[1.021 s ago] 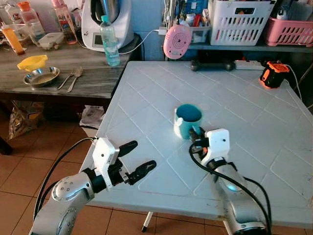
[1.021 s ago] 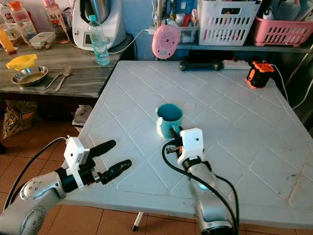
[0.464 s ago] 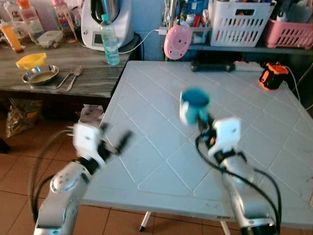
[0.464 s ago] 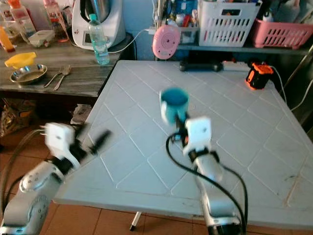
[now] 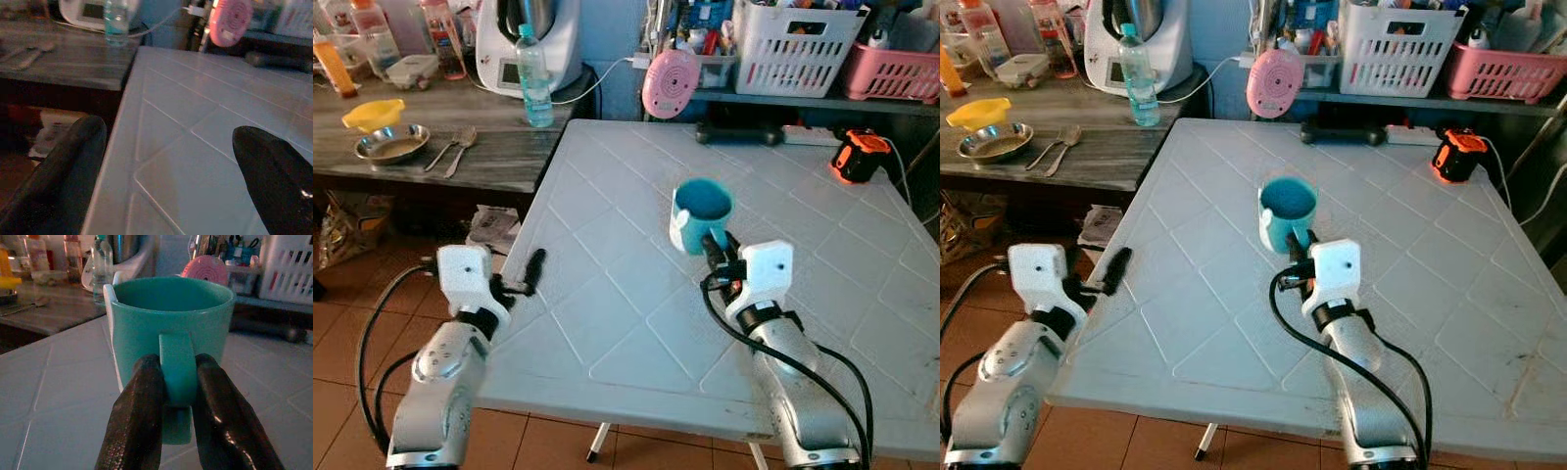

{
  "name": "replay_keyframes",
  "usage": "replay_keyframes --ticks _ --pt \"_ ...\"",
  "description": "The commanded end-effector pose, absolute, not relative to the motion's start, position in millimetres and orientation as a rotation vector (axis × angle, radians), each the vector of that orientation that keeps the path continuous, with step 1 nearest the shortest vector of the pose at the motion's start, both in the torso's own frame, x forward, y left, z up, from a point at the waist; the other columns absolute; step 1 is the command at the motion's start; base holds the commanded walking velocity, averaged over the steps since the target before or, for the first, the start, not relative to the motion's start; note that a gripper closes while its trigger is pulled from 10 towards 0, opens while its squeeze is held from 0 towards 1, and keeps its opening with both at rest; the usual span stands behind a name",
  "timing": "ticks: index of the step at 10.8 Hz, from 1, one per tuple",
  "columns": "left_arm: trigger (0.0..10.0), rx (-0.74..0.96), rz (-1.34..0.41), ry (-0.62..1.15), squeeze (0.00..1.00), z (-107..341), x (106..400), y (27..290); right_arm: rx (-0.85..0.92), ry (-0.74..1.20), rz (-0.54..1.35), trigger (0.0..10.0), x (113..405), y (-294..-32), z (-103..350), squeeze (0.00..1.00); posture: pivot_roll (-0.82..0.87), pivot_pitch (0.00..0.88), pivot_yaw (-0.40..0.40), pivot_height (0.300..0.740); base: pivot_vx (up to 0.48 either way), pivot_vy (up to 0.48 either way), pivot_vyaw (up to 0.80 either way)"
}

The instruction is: Setting the table

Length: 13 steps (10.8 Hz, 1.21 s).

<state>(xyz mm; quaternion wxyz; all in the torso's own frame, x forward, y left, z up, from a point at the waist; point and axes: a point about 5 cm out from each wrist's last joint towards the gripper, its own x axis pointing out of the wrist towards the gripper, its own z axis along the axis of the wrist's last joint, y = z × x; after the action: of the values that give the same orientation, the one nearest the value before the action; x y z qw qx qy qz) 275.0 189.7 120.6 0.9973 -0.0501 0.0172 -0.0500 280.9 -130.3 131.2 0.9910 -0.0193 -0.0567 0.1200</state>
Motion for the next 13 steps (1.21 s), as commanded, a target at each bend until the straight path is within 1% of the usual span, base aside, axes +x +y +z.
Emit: replay_keyframes --ticks 1,3,5,7,8,10,13 --pt "10.0 -0.09 -0.075 0.036 0.0 121.8 276.0 193.1 -0.038 -0.146 0.246 10.0 282.0 -129.0 140.7 0.0 0.12 0.0 -0.011 0.74 0.0 0.0 -0.55" --pt "10.0 -0.043 -0.107 0.061 0.0 116.9 272.0 194.3 -0.042 -0.138 0.248 10.0 283.4 -130.1 140.1 0.0 0.12 0.0 -0.009 0.74 0.0 0.0 -0.69" --pt "10.0 -0.034 -0.103 0.067 0.0 117.0 273.5 199.5 -0.046 -0.13 0.25 10.0 284.0 -131.2 138.2 0.0 0.12 0.0 -0.007 0.74 0.0 0.0 -0.75" --pt "10.0 -0.025 -0.108 0.064 0.0 117.8 274.1 198.9 -0.044 -0.128 0.254 10.0 284.2 -130.3 137.4 0.0 0.12 0.0 -0.007 0.74 0.0 0.247 -0.77" --pt "10.0 -0.02 -0.11 0.065 0.0 117.6 273.2 199.2 -0.047 -0.127 0.26 10.0 285.4 -129.6 136.7 0.0 0.12 0.0 -0.007 0.74 0.0 0.247 0.0" --pt "10.0 -0.014 -0.115 0.078 0.0 115.5 271.4 198.9 -0.052 -0.126 0.262 10.0 287.2 -129.4 136.4 0.0 0.13 0.0 -0.007 0.74 0.0 0.0 0.0" --pt "10.0 -0.001 -0.132 0.079 0.0 114.5 269.5 198.0 -0.056 -0.123 0.266 10.0 287.7 -128.8 135.6 0.0 0.13 0.0 -0.005 0.74 0.0 0.48 0.0"
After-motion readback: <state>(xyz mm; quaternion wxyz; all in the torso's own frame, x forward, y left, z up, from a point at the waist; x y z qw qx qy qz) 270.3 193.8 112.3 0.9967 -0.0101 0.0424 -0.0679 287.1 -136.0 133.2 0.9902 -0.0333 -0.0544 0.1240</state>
